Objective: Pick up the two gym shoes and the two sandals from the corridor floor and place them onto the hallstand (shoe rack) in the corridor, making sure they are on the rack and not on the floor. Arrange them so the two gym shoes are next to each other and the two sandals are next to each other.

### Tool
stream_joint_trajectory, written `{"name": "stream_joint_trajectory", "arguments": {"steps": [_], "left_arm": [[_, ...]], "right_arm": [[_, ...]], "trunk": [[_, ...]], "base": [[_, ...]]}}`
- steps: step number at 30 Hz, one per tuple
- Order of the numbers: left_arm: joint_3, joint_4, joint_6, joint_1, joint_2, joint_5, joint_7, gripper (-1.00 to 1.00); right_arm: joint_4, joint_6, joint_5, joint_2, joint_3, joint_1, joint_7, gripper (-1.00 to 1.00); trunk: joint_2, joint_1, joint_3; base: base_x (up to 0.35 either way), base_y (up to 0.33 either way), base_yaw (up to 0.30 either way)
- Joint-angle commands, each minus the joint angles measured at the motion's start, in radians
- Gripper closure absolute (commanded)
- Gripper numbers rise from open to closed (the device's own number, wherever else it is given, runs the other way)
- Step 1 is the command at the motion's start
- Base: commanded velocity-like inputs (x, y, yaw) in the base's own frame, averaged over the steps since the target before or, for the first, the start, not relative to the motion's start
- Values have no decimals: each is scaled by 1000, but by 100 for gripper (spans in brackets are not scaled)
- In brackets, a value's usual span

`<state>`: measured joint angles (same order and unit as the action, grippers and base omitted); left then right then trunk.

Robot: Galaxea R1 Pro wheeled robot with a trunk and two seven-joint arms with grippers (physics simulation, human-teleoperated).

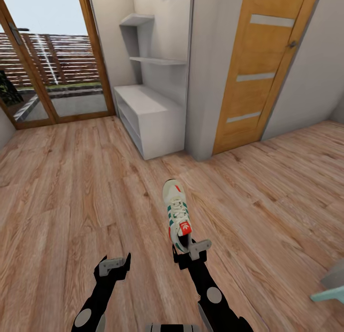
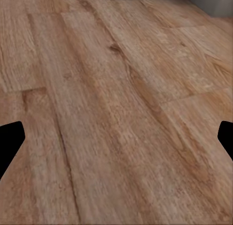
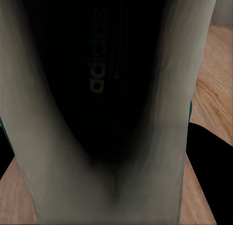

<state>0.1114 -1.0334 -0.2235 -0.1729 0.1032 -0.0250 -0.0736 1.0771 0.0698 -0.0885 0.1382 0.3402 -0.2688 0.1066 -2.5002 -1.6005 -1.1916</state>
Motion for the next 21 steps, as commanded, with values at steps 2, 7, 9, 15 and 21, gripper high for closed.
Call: {"name": "stream_joint_trajectory", "arguments": {"steps": [2,7,9,15,21], "left_arm": [[4,1,-2,0,1,-3,-8,-100],[4,5,-2,0,1,-3,-9,-100],[4,7,-1,0,1,-3,-9,-100],[3,10,-1,0,1,-3,-9,-100],[4,10,-1,0,1,-3,-9,-100]], "right_arm": [[0,1,-9,0,2,-1,8,100],[0,1,-9,0,2,-1,8,100],[0,1,-10,0,2,0,8,100],[1,1,-9,0,2,0,8,100],[4,1,-9,0,2,0,8,100]], "trunk": [[0,0,-1],[0,0,-1],[0,0,-1],[0,0,-1],[0,0,-1]], "base": [[329,0,0],[74,0,0],[16,0,0],[143,0,0],[311,-11,0]]}}
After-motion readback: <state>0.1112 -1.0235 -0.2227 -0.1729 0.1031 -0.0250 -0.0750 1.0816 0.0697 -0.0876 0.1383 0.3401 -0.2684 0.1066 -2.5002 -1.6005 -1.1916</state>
